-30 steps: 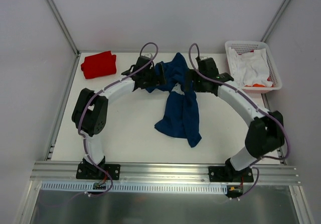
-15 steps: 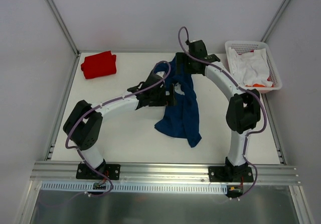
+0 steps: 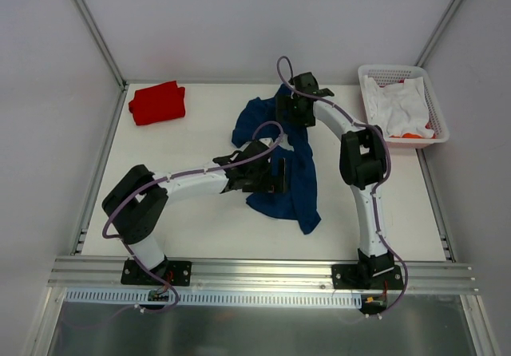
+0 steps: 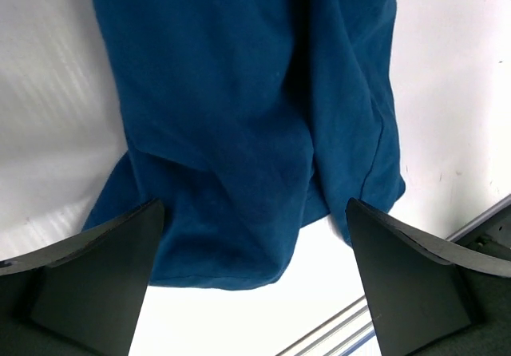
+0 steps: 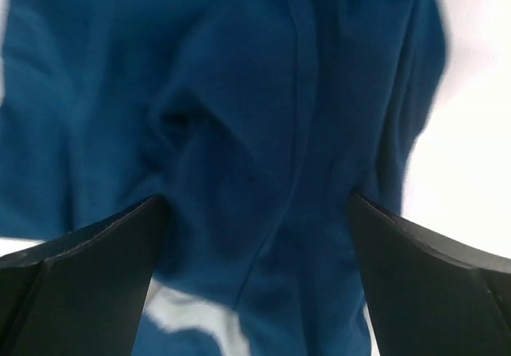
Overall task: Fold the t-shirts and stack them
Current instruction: Flatten out the tshirt
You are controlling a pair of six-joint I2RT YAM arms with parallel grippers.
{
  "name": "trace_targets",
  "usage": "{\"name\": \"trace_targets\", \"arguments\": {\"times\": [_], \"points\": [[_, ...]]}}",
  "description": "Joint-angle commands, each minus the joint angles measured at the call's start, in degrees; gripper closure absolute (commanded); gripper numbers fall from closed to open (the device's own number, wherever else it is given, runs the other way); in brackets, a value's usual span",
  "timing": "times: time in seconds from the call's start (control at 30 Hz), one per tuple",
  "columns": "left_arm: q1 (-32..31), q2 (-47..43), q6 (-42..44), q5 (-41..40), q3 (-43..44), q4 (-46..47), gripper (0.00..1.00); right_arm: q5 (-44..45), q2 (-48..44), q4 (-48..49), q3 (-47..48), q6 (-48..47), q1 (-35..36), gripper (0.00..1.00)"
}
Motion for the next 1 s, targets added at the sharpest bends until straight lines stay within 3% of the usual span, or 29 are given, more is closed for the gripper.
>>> {"name": "trace_targets", "arguments": {"times": [0.0, 0.57, 0.97], "points": [[-0.9, -0.1, -2.4, -0.4, -0.4, 2.4, 0.01, -3.0, 1.6, -1.3, 2.4, 0.2, -0.1, 0.01], [-9.2, -5.9, -0.4, -5.1, 7.4, -2.2, 0.01, -2.7, 1.5, -0.9, 2.3, -1.2, -0.3, 0.01], [-9.3, 2.2, -3.4, -4.4, 1.7, -0.1, 0.01, -2.6, -2.6, -0.8, 1.7, -1.9, -0.3, 0.01]]}}
